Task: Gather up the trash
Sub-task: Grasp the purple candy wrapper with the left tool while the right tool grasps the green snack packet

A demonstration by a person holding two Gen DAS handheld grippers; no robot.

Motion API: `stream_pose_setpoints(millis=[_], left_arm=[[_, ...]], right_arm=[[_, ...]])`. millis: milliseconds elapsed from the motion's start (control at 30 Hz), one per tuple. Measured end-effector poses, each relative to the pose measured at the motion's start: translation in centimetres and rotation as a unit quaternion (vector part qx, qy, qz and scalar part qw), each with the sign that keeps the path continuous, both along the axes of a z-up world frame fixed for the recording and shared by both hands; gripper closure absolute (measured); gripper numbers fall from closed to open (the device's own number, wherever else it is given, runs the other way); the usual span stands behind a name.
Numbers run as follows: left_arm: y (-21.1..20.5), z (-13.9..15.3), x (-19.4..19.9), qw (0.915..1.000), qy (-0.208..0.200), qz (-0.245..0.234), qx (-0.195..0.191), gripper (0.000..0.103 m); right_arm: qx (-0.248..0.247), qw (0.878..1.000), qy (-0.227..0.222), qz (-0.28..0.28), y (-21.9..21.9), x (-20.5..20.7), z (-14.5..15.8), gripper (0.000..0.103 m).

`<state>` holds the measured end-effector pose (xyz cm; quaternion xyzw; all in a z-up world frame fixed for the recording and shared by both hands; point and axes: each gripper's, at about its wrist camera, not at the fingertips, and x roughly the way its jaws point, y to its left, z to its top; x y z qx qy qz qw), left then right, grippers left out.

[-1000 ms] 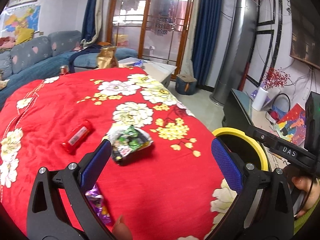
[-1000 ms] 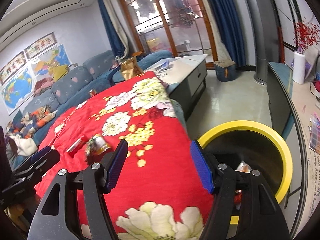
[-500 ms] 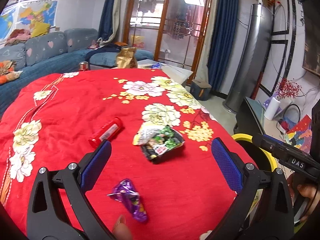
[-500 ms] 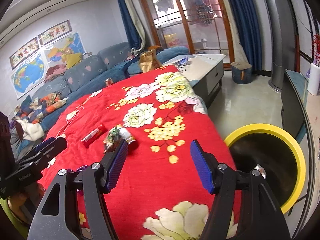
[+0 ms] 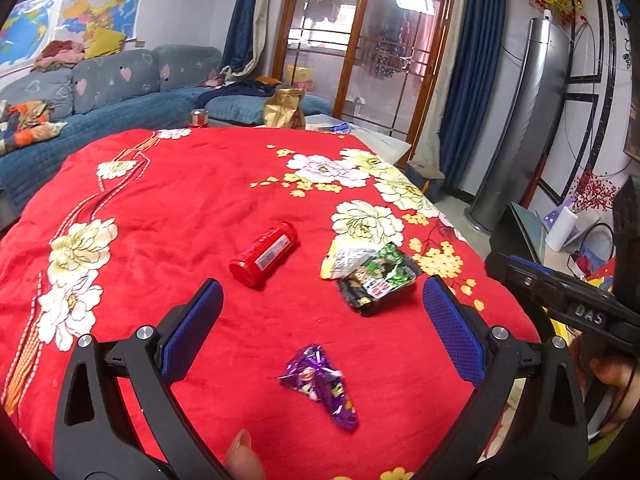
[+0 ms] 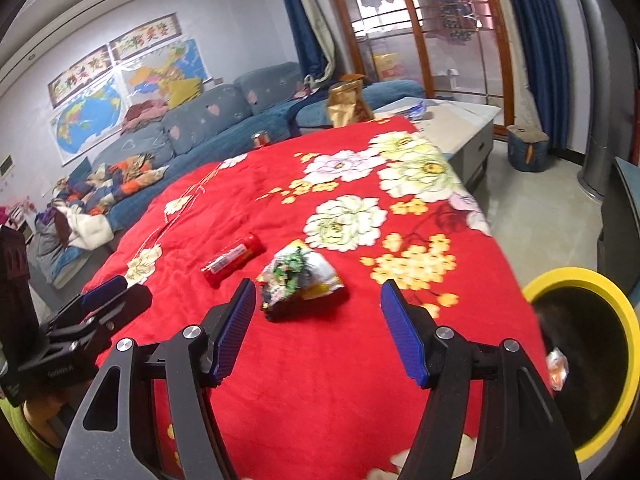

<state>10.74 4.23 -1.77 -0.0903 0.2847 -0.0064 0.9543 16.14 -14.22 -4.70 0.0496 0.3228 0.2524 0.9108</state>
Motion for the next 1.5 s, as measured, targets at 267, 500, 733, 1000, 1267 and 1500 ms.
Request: stream_pose_setpoints(millis=[267,500,733,1000,1267,1500], left_arm=[[1.4,-0.9,-0.3,0.9999,0.013,0.006,-0.003,0.011],[2.2,-2.4,-0.2,0.9988,0.038,0.0,-0.029,0.018],[1.0,-4.0,0.1,0.9955,0.07,-0.038,-0.05,0.031],[-0.4,-6.1,0.0,0.9917,0.108,-0.058,-0.038,0.038],[-0.3,-7.7,0.4,0.9884,0.138,-0.053,-0.035,0.063],[-0.2,-7.0,0.2,0.9892,0.127,-0.063,-0.038,0.08]], right_arm=[[-0.006,1.0,0.01,0.019,3.0,1.7,-0.6,0.041],[-0.021,0.999,0.03,0.021,4.5,3.4,-2.2,0.049],[-0.017,0.998,0.055,0.015,4.9,4.8,-3.8,0.061],[-0.011,0.997,0.072,0.018,5.4,5.6,-4.8,0.084],[-0.004,0.998,0.059,0.033,5.3,4.3,-4.1,0.095],[0.002,0.998,0.046,0.033,4.0,2.4,-3.1,0.096]])
